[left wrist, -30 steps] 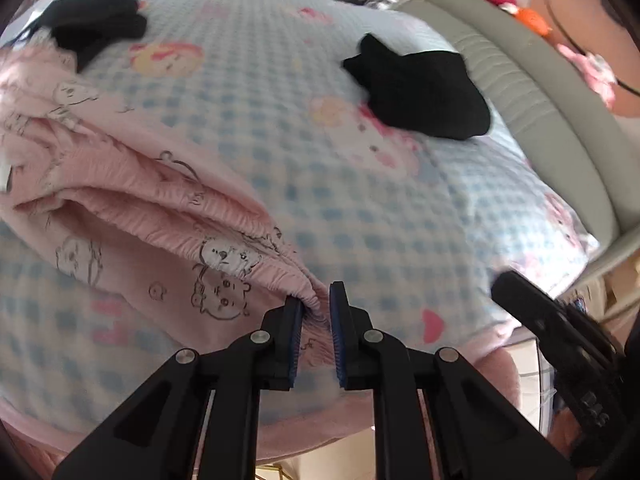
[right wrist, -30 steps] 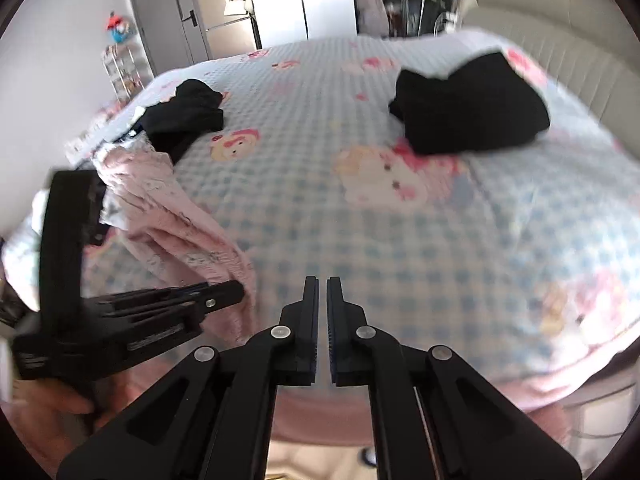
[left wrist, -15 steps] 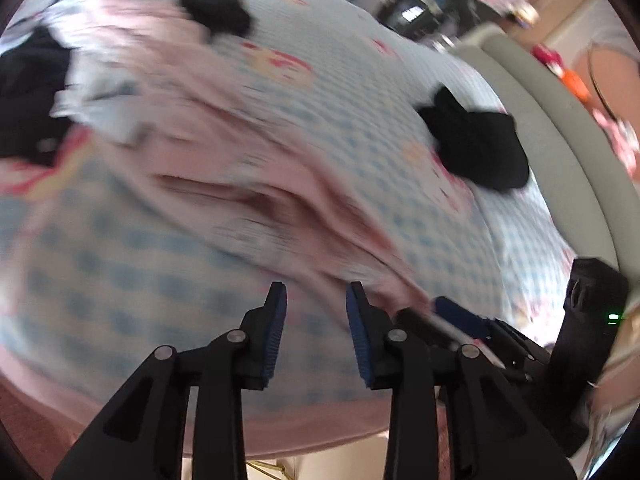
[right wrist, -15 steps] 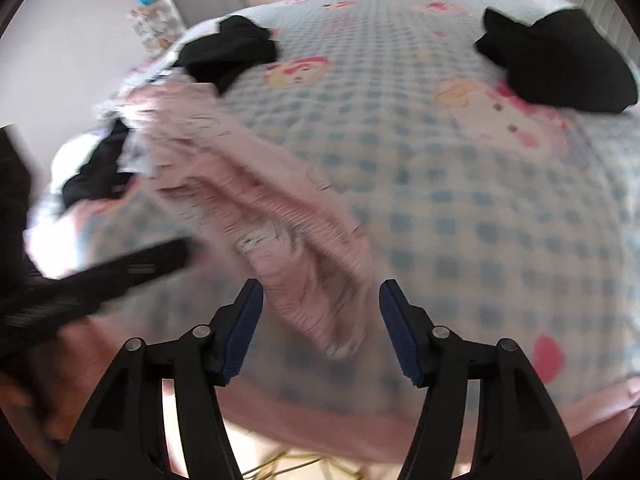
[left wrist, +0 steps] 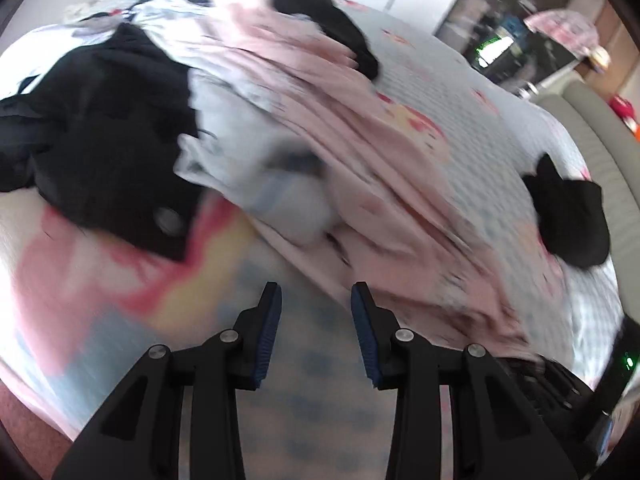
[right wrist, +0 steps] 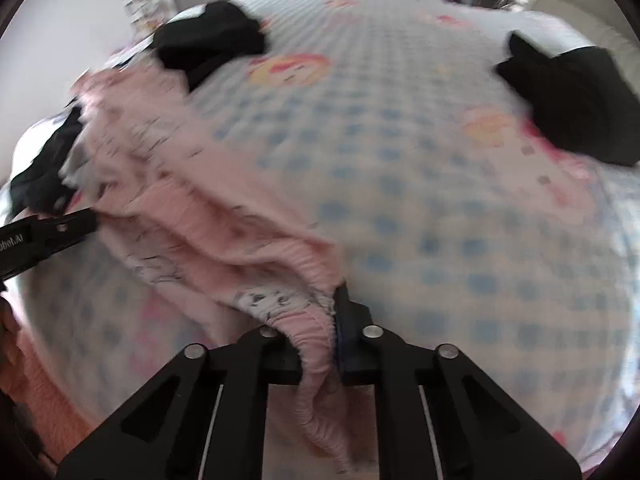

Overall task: Fold clothes
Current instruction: 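Pull the pink pants out of the pile with both grippers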

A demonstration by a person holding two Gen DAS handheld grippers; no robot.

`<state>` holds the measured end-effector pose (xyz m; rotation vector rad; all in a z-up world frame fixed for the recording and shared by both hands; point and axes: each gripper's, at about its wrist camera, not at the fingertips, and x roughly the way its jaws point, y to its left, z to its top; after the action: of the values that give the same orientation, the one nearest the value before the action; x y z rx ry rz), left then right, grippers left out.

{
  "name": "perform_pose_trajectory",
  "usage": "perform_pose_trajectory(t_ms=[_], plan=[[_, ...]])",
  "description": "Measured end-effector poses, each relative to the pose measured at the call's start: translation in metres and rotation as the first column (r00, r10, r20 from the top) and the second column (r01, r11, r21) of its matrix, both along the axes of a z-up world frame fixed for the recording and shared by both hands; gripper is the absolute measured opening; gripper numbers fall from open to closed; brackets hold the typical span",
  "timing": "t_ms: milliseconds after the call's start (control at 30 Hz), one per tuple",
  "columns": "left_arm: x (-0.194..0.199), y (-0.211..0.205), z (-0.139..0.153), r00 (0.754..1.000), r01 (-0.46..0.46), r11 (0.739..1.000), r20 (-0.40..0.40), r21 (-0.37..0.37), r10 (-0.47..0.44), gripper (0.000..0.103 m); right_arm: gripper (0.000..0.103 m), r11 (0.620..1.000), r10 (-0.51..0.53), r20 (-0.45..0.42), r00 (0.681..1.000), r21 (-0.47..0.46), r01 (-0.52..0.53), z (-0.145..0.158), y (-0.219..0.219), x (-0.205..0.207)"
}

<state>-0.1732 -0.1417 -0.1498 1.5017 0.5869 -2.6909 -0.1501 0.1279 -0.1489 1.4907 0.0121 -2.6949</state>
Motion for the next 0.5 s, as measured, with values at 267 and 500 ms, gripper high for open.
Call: perform_pose_trajectory(t_ms=[267, 500], plan=[[-0.012, -0.023, 0.017, 0.991, -0.110, 0.990, -0.080, -0.087, 0.103, 0.048, 0.006, 0.999, -0.023, -0.067, 0.998, 0.047, 0.026, 0.016, 0.010, 0.005], [-0.043, -0.028, 0.006, 0.998, -0.032, 0.986, -0.053, -0.161, 0.023, 0.018, 0.007, 1.000, 0.005, -0.007, 1.000, 0.001, -0.005, 0.002, 0.004, 0.006]])
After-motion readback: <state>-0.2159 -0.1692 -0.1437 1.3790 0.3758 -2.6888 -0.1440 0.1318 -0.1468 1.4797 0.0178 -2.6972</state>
